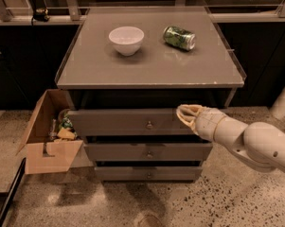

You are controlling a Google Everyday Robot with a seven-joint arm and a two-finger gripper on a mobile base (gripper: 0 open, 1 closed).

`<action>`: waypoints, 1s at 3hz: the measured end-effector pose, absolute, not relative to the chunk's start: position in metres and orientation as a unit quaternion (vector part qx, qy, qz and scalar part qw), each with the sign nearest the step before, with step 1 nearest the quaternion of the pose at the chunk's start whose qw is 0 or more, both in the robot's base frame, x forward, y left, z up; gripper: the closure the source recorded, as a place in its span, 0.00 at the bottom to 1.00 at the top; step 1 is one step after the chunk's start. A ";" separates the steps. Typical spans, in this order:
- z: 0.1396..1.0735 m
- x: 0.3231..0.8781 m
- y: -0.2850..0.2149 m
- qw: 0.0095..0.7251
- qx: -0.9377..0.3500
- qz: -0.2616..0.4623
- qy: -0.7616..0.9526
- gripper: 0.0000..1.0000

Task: Open top drawer

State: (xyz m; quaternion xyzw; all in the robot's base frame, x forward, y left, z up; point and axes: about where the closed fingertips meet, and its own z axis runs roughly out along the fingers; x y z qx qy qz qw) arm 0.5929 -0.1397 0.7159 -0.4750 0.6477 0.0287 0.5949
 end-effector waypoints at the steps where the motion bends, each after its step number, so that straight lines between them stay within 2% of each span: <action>1: 0.719 0.624 -0.151 0.609 -0.466 -0.008 0.642 1.00; 3: 0.710 0.661 -0.161 0.602 -0.460 -0.027 0.652 1.00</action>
Offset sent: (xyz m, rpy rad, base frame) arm 0.0720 -0.0320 -0.0025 -0.0471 -0.1016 -0.1255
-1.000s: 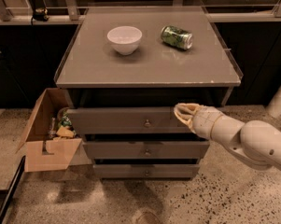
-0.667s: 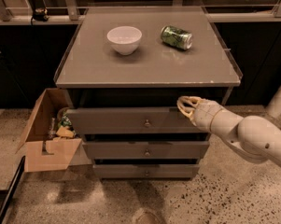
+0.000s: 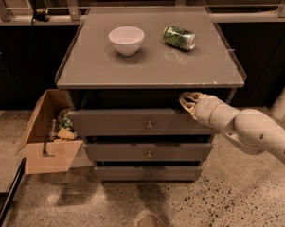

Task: Open top drawer

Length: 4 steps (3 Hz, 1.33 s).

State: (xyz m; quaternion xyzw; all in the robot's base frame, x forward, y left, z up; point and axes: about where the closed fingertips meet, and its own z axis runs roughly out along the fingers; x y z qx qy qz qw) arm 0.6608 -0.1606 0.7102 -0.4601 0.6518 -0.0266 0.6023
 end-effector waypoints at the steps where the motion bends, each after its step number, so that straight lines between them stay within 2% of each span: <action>1: 0.700 0.678 -0.160 0.581 -0.466 -0.020 0.667 1.00; 2: 0.681 0.691 -0.159 0.544 -0.476 0.000 0.691 1.00; 4: 0.669 0.693 -0.155 0.520 -0.477 0.023 0.708 1.00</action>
Offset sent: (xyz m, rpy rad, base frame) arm 0.0413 -0.0030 -0.0425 -0.0655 0.2246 0.0246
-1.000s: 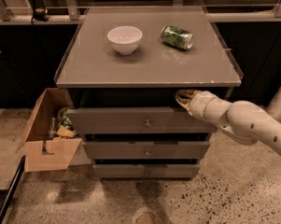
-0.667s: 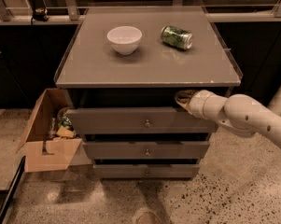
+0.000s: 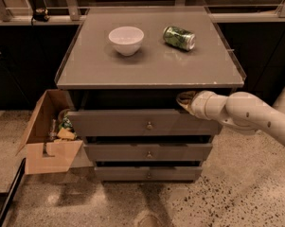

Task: Open top drawer

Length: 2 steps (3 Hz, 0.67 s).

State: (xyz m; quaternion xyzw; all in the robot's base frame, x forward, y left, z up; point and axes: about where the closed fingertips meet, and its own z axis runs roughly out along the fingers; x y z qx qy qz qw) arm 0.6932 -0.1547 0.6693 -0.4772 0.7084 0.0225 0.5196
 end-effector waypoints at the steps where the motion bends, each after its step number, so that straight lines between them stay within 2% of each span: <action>1: 0.668 0.691 -0.152 0.510 -0.480 0.033 0.713 1.00; 2: 0.665 0.681 -0.153 0.489 -0.486 0.046 0.723 1.00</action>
Offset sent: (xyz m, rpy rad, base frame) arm -0.0589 -0.0089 -0.0254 -0.0464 0.3037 0.0780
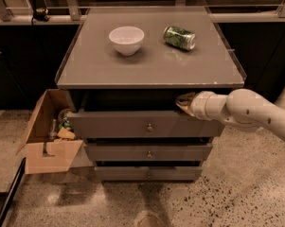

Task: Open top drawer

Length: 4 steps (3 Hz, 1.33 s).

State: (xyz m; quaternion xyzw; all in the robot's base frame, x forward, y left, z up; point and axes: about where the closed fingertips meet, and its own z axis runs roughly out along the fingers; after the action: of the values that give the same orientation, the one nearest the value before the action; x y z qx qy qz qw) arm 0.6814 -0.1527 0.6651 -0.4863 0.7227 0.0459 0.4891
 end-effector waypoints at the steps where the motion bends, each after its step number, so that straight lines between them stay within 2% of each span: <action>1: 0.666 0.681 -0.153 0.489 -0.486 0.046 0.723 1.00; 2: 0.663 0.659 -0.155 0.464 -0.487 0.070 0.737 1.00; 4: 0.660 0.653 -0.153 0.458 -0.487 0.075 0.740 1.00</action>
Offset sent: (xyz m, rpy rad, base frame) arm -0.1169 -0.0174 -0.0072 0.0370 0.3354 0.0480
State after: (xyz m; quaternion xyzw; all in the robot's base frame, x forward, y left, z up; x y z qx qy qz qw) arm 0.6531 -0.1525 0.6603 -0.4866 0.7399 0.0747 0.4584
